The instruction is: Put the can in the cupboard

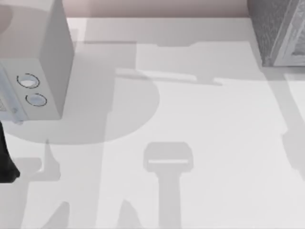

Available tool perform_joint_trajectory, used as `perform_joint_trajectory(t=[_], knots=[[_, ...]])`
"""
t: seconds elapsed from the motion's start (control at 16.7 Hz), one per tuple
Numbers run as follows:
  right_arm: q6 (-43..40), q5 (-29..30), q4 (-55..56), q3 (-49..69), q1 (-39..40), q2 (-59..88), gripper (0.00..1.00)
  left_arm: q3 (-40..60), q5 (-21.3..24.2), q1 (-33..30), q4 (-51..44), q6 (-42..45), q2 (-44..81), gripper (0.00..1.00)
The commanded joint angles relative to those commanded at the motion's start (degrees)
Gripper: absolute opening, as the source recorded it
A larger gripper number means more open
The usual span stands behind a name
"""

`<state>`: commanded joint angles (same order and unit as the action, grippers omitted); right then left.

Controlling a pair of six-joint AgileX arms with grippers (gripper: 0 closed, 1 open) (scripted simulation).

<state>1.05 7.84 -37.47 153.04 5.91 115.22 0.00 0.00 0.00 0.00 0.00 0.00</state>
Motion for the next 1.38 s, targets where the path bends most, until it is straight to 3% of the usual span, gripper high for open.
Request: perform_joint_trajectory(t=[0.48, 1.26, 1.38], knots=[[-0.1, -0.7, -1.5, 5.5, -0.4, 4.5, 0.00, 0.0, 0.0, 0.0, 0.0, 0.0, 0.0, 1.00], [-0.1, -0.7, -1.5, 5.5, -0.4, 4.5, 0.98, 0.0, 0.0, 0.0, 0.0, 0.0, 0.0, 1.00], [-0.1, -0.7, -1.5, 5.5, -0.4, 4.5, 1.00, 0.0, 0.0, 0.0, 0.0, 0.0, 0.0, 1.00]])
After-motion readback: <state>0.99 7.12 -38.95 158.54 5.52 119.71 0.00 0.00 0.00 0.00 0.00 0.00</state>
